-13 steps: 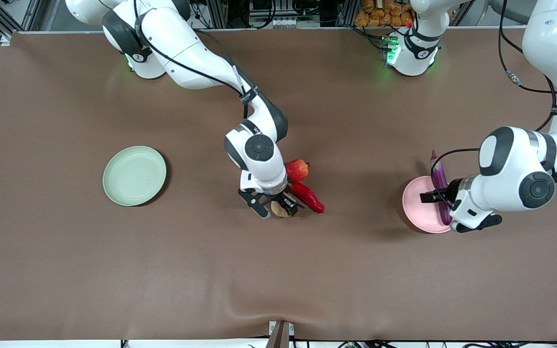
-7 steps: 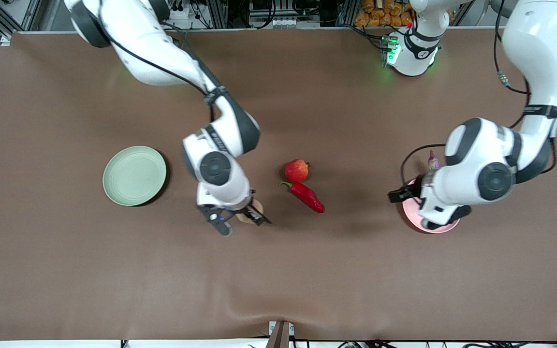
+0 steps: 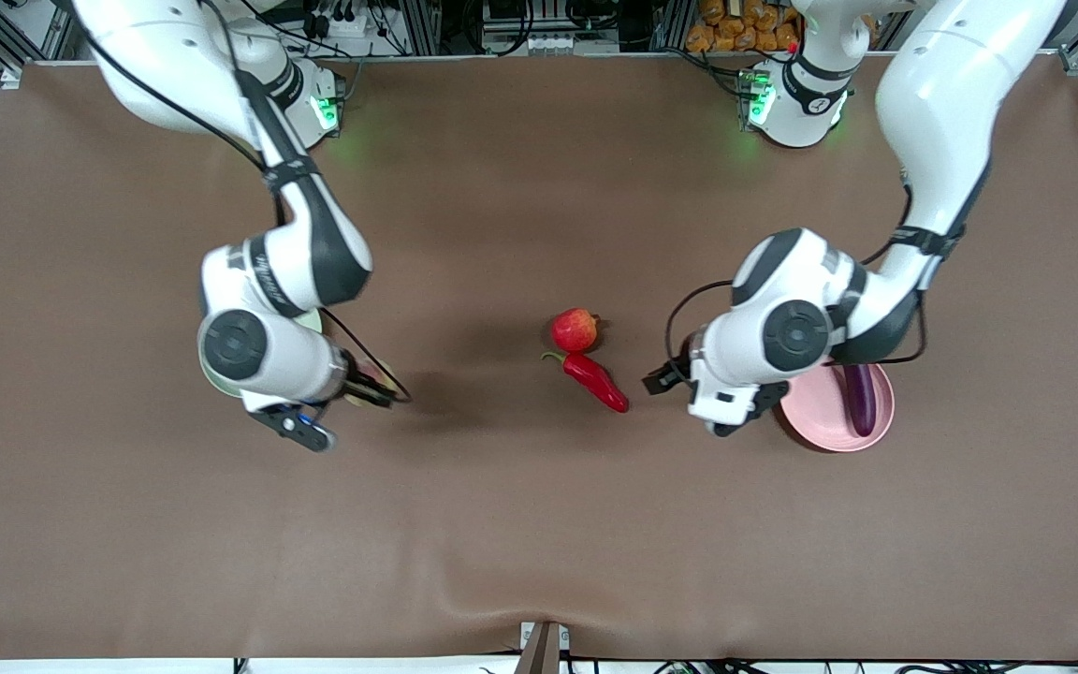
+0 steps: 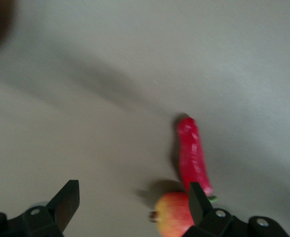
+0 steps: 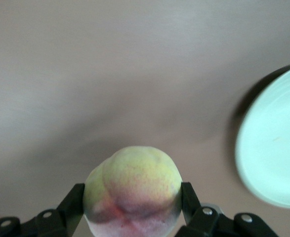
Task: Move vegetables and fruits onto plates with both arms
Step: 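Carry the peach to the green plate while the left gripper reaches the chili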
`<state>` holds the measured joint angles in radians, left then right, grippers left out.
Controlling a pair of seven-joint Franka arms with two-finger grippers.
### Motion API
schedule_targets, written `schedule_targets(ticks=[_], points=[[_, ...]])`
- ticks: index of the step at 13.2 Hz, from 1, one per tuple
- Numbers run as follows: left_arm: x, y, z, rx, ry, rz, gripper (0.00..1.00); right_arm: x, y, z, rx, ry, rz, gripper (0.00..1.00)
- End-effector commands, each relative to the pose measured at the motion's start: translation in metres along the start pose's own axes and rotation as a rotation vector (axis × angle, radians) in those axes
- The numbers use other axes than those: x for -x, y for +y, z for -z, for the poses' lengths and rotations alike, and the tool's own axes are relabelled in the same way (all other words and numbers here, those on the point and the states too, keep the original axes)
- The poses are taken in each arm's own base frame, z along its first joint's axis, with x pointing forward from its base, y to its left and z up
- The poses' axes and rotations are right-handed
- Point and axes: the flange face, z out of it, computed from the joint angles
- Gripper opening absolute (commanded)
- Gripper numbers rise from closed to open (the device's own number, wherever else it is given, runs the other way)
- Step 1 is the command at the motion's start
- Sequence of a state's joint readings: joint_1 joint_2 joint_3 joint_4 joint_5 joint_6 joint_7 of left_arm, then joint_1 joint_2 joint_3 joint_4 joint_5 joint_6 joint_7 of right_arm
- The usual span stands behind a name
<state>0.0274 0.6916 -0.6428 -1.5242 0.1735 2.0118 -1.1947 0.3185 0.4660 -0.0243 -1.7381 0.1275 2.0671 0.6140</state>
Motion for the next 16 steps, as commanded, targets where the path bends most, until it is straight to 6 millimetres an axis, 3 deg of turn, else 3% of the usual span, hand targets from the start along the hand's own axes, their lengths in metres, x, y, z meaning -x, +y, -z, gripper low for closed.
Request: schedule_targets(ticks=[1,3,5,8,12,13,14,16], points=[[0.016,0.028,-0.035,0.023,0.039,0.082,0.96,0.024,0.103,-0.017,-0.009,-0.036,0.115,0.00],[0.030,0.042,-0.068,0.025,0.100,0.141,0.97,0.022,0.154,-0.026,-0.008,-0.067,0.168,0.00],[0.037,0.048,-0.095,0.020,0.127,0.158,0.95,0.007,0.214,-0.035,-0.027,-0.096,0.247,0.00],[0.040,0.057,-0.118,0.085,0.129,0.203,0.94,0.007,0.239,-0.044,-0.033,-0.115,0.243,0.00],[0.038,0.055,-0.143,0.078,0.127,0.202,0.82,0.011,0.243,-0.061,-0.034,-0.116,0.231,0.00],[0.036,0.054,-0.148,0.078,0.123,0.206,0.75,0.013,0.244,-0.068,-0.033,-0.102,0.230,0.00],[0.036,0.054,-0.148,0.078,0.122,0.205,0.61,0.017,0.246,-0.074,-0.031,-0.100,0.229,0.00],[0.035,0.055,-0.144,0.083,0.130,0.180,0.00,0.019,0.247,-0.079,-0.030,-0.106,0.228,0.00]])
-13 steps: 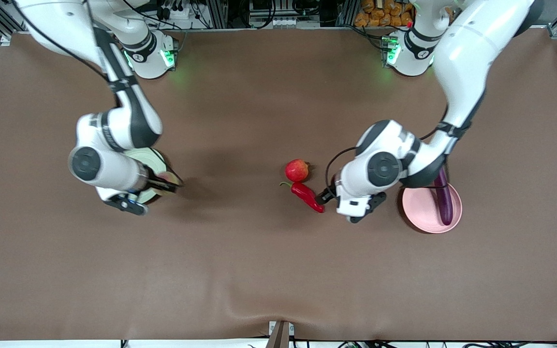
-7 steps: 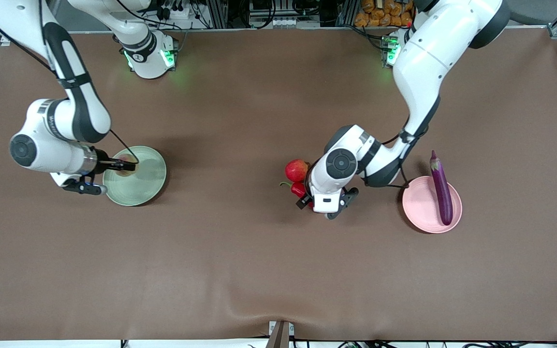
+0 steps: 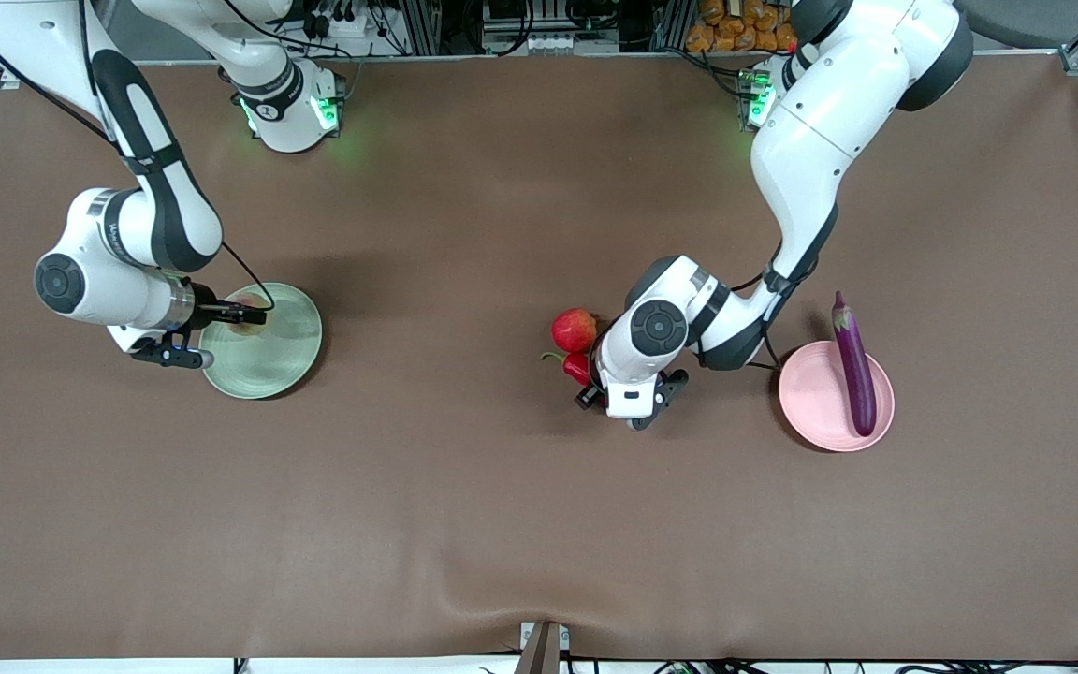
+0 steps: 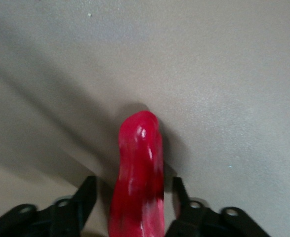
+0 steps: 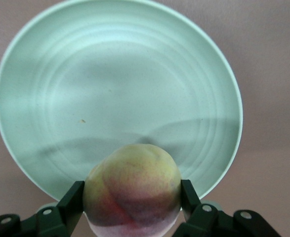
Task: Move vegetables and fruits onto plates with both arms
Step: 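Release the peach on the green plate while the left gripper lifts the chili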
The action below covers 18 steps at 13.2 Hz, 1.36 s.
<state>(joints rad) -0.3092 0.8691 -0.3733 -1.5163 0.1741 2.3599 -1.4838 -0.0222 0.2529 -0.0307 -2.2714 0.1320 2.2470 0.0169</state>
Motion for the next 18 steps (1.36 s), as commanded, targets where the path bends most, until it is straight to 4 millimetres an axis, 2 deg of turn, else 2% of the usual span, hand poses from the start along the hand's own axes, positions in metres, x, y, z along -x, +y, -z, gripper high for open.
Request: schedule_targets(ticks=[1,2,3,4,5,6,7,8,9,10,12,13,14,17,18], points=[[-0.009,0.009,0.016,0.035,0.028,-0.007,0.00,0.010,0.002,-0.010,-0.005,0.018,0.005,0.00],[-0.018,0.014,0.037,0.063,0.043,-0.012,0.00,0.009,0.002,-0.015,-0.003,0.020,0.005,0.01],[-0.043,0.014,0.054,0.082,0.055,-0.014,0.00,0.009,0.003,-0.018,-0.003,0.012,0.002,0.36],[-0.068,0.010,0.071,0.098,0.070,-0.024,0.00,0.009,0.003,-0.018,-0.003,0.012,-0.004,0.76],[-0.089,0.004,0.080,0.094,0.078,-0.057,0.00,0.008,0.002,-0.017,-0.003,0.012,-0.004,1.00],[-0.115,-0.004,0.090,0.090,0.089,-0.093,0.00,0.008,0.000,-0.014,-0.003,0.012,-0.004,1.00],[-0.141,-0.016,0.101,0.066,0.094,-0.133,0.00,0.005,-0.003,-0.001,-0.006,0.010,-0.001,1.00],[-0.170,-0.032,0.116,0.028,0.097,-0.185,0.00,-0.002,-0.010,0.021,-0.012,-0.021,0.007,1.00],[-0.193,-0.048,0.132,-0.007,0.096,-0.238,0.00,-0.012,-0.020,0.053,-0.028,-0.056,0.003,1.00],[-0.208,-0.060,0.146,-0.032,0.094,-0.283,0.00,-0.018,-0.037,0.084,-0.068,-0.076,-0.038,1.00],[-0.233,-0.084,0.169,-0.090,0.073,-0.403,0.00,-0.022,-0.079,0.126,-0.125,-0.084,-0.094,1.00],[-0.246,-0.098,0.177,-0.117,0.053,-0.502,0.00,-0.022,-0.107,0.136,-0.140,-0.078,-0.132,1.00],[-0.262,-0.114,0.180,-0.142,0.025,-0.597,0.00,-0.019,-0.143,0.138,-0.165,-0.081,-0.190,1.00],[-0.307,-0.168,0.172,-0.169,-0.043,-0.766,0.00,-0.019,-0.261,0.151,-0.216,-0.081,-0.421,1.00],[-0.312,-0.175,0.167,-0.172,-0.054,-0.800,0.00,-0.016,-0.298,0.147,-0.219,-0.069,-0.493,1.00]])
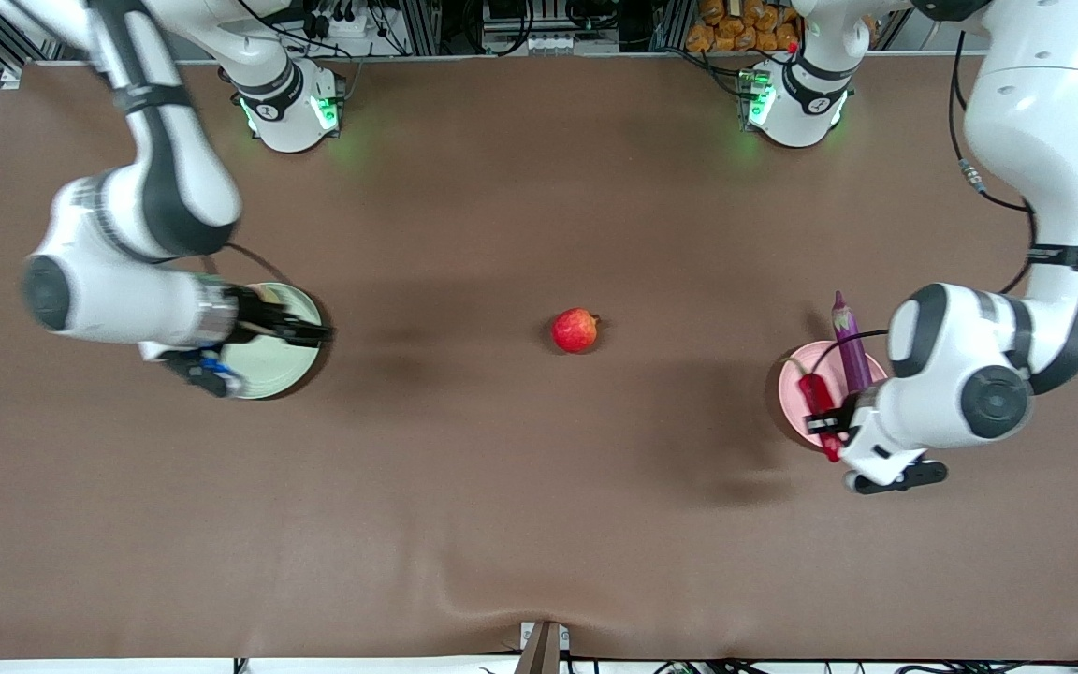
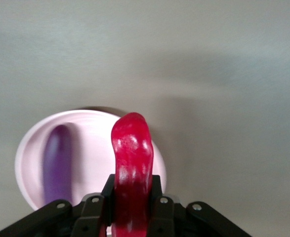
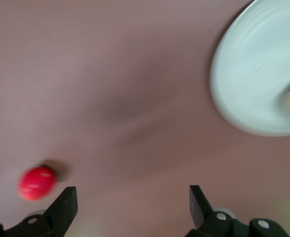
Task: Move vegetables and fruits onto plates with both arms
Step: 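Release the peach on the green plate while the left gripper lifts the chili, then place the chili on the pink plate while the right gripper grasps the apple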
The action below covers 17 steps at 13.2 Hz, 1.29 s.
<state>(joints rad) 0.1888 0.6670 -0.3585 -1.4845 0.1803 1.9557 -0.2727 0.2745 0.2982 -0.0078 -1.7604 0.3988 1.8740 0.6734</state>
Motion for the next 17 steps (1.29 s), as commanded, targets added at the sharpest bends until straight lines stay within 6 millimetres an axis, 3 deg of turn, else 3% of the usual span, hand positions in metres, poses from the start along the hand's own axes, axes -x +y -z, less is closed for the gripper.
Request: schedule_targets(ticks=[1,5,6,7,9,11,17], points=[[0.010,-0.024,-0.009,-0.024,-0.025,-0.102,0.00,0.028,-0.088,-0.032,-0.035,0.026,-0.186,1.00],[0.000,-0.036,-0.023,0.017,-0.001,-0.089,0.00,0.086,-0.160,-0.096,-0.113,0.082,-0.429,1.00],[-0.001,-0.036,-0.025,0.024,0.004,-0.082,0.33,0.098,-0.176,-0.112,-0.137,0.084,-0.527,1.00],[-0.001,-0.034,-0.024,0.044,0.001,-0.060,0.96,0.109,-0.191,-0.132,-0.146,0.083,-0.636,1.00],[0.001,-0.032,-0.013,0.068,0.005,-0.048,1.00,0.125,-0.209,-0.159,-0.136,0.076,-0.772,1.00],[0.007,-0.029,0.019,0.053,0.030,-0.053,1.00,0.148,-0.218,-0.185,-0.133,0.081,-0.766,1.00],[0.060,-0.038,0.179,-0.048,0.126,-0.062,1.00,0.158,-0.220,-0.241,-0.112,0.149,-0.730,1.00]])
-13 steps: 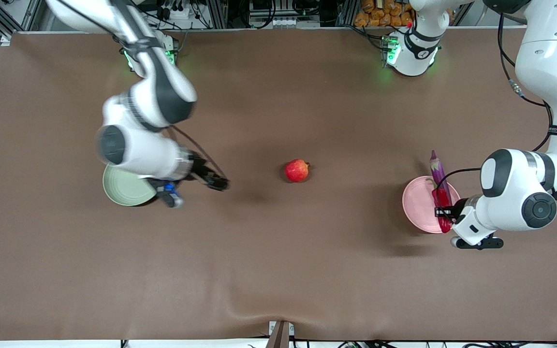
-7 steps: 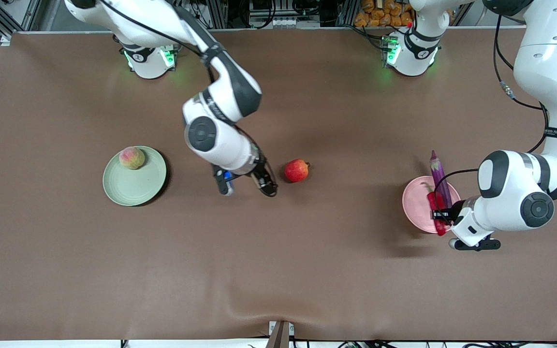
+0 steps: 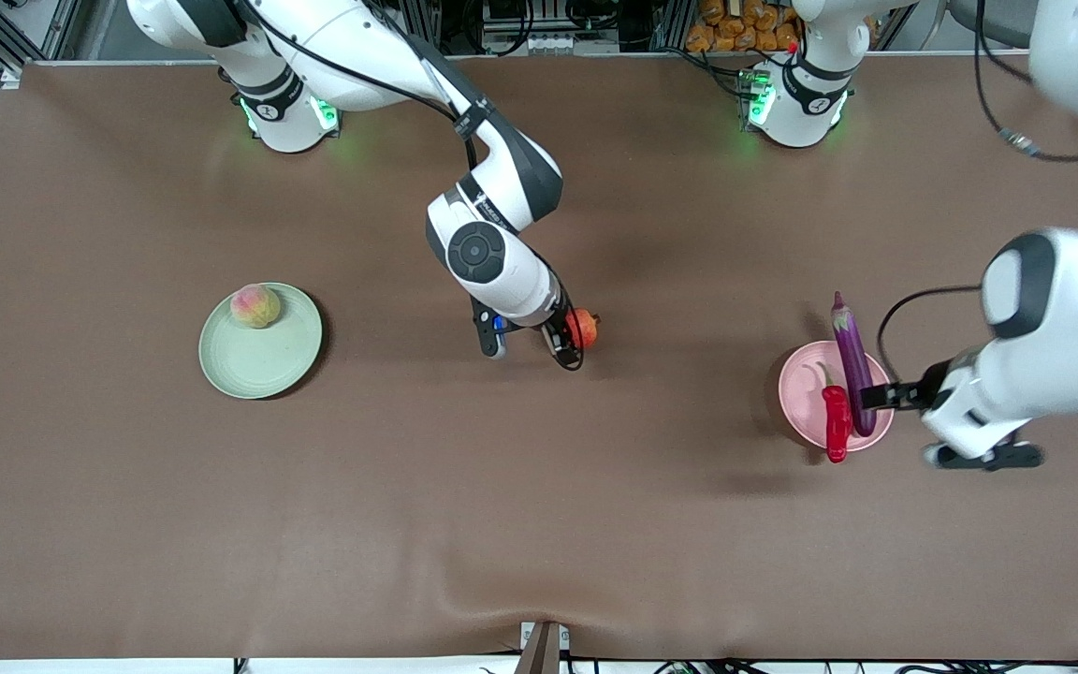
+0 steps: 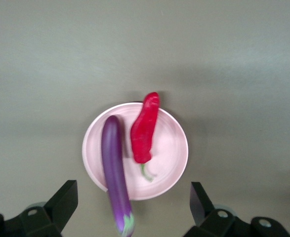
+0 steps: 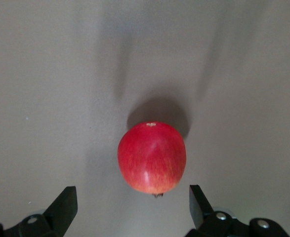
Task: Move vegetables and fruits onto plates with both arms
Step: 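Place the chili on the pink plate while the right gripper grasps the apple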
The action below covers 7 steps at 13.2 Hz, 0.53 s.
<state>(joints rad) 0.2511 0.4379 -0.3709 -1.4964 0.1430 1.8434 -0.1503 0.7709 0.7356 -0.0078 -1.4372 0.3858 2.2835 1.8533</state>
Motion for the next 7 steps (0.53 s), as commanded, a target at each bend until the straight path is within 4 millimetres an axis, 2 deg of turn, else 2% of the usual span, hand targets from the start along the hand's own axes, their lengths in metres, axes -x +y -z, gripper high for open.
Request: schedule_targets(ticks=[1,3,7], points=[[0.024,-0.011,0.069,-0.040,0.037,-0.002,1.00,0.004,-0.004,-0.017,-0.026,0.034,0.012,1.00],[0.047,-0.010,0.120,-0.065,0.082,0.006,1.00,0.007,0.001,-0.034,-0.024,0.043,0.022,1.00],[0.096,-0.001,0.195,-0.096,0.141,0.013,1.00,0.010,0.007,-0.054,-0.023,0.054,0.038,1.00]])
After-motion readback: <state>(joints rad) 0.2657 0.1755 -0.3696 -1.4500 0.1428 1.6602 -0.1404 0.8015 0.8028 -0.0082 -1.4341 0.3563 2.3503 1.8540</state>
